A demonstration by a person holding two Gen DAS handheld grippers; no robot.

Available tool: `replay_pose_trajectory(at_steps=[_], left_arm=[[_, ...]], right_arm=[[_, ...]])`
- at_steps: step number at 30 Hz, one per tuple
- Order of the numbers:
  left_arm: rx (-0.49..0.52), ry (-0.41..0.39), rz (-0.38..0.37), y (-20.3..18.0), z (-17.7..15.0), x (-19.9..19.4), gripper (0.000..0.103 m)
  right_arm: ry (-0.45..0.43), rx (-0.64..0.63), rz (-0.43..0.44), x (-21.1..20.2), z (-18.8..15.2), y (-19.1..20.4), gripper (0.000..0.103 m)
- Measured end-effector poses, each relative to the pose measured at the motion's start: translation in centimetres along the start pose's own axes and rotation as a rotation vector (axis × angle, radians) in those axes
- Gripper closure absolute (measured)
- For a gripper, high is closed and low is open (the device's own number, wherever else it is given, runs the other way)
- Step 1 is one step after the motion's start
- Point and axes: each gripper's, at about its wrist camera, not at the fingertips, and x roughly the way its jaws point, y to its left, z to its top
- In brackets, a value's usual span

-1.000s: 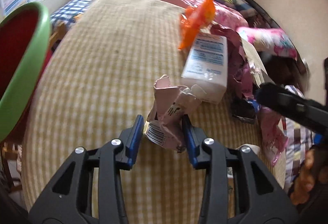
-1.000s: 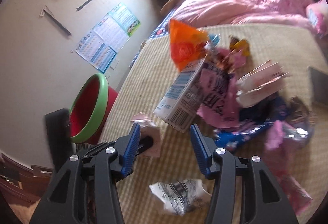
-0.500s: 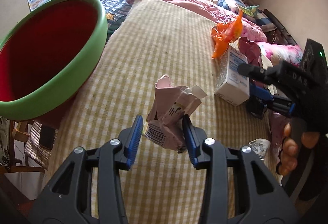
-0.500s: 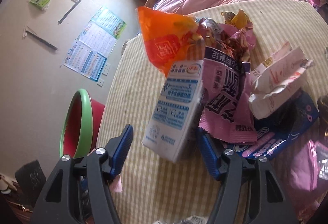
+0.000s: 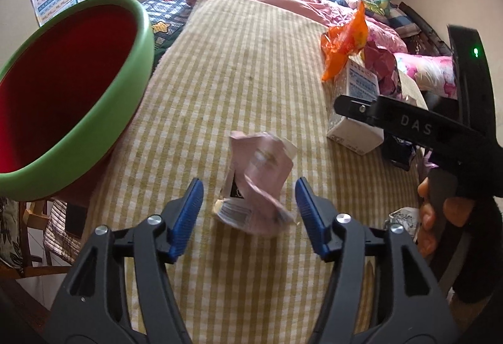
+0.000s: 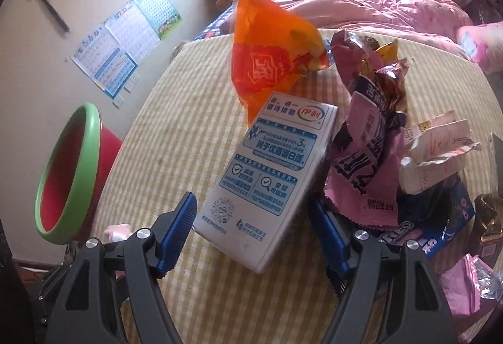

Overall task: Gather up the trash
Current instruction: 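Grasp the white milk carton with the right tool while the left tool holds the pink wrapper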

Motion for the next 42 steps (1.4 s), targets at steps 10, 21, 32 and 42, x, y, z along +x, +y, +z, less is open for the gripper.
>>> replay_pose_trajectory(at_steps=[10,21,32,42], left_arm=[[0.007,0.021,-0.013,0.4,-0.3,0.3,0.059],[-0.031,-0.078,-0.025,2.0,0.8,-2.6,0.06],[-0.032,-0.091,-0.044,3.7,0.6,-3.9,0.06],[-0.02,-0.138,-0.073,6.1,1.3,-6.3,0.06]], right_arm=[[0.039,-0.036,0.098,-0.6,-0.5,0.3,0.043],[0.028,-0.056,0.202,-3.8,-1.6,2.1,0.044],[0.046,-0.189,-0.01,-2.1,-2.8,5.4,0.034],[0.02,-0.12,-0.032,-1.1,-2.5,5.8,0.048]])
